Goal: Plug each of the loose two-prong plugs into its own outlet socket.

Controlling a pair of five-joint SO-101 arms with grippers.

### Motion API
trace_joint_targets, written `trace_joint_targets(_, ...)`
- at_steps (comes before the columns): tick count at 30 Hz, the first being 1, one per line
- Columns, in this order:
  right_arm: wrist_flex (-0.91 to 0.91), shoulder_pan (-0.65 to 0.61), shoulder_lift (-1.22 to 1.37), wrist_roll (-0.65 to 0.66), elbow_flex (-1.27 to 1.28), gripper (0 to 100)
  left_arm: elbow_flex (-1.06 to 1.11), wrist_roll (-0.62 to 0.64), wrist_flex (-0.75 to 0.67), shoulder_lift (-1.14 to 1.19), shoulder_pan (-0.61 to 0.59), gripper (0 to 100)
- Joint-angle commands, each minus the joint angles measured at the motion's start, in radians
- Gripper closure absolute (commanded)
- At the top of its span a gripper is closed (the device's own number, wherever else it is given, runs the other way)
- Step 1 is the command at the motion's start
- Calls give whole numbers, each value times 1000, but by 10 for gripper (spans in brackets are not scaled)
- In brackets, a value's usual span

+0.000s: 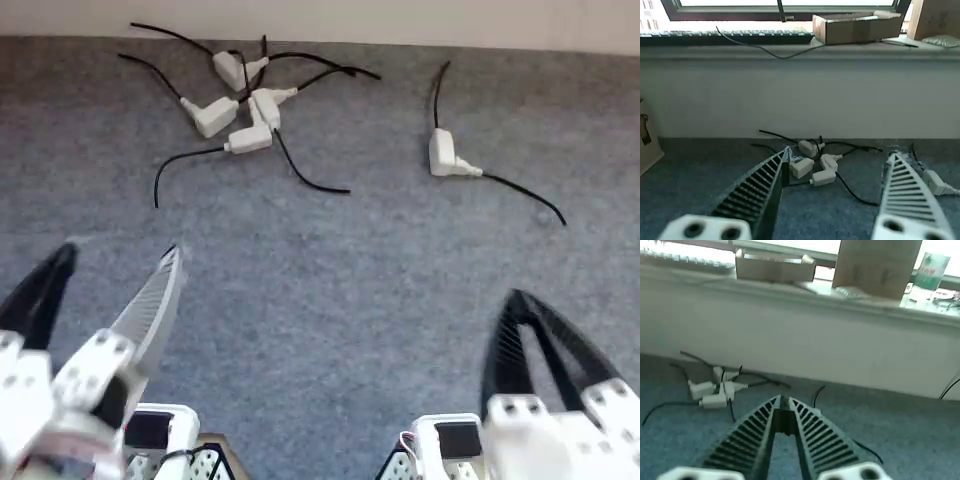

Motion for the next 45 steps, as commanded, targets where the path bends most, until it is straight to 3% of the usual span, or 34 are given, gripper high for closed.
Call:
trace_joint_targets(1,-102,-15,-90,-6,360,991,392,3,-144,-102,-7,716)
trace_joint_targets(6,-277,-15,-326,-2,805,988,714,2,-233,-286,-10,716)
trace_joint_targets(9,-358,-15,-512,86,1041,988,866,0,-259,-426,-7,716)
trace_joint_targets(12,-364,-15,-642,161,1237,988,981,-95,-252,-538,-5,716)
trace_joint_targets(18,-361,42,-599,163,1267,988,1061,-143,-235,-507,4,716)
trace_joint_targets(21,-352,71,-622,163,1302,988,1093,-57,-193,-507,4,716)
trace_joint_targets(24,-363,113,-619,163,1419,988,1159,-11,-187,-507,-1,716)
trace_joint_targets(39,-478,117,-619,163,1891,990,1454,-12,-160,-507,-2,716)
trace_joint_targets(42,-473,170,-619,160,1951,991,1461,-12,-152,-507,-2,716)
trace_joint_targets(45,-475,237,-619,60,1946,991,1477,-8,-155,-506,-2,716)
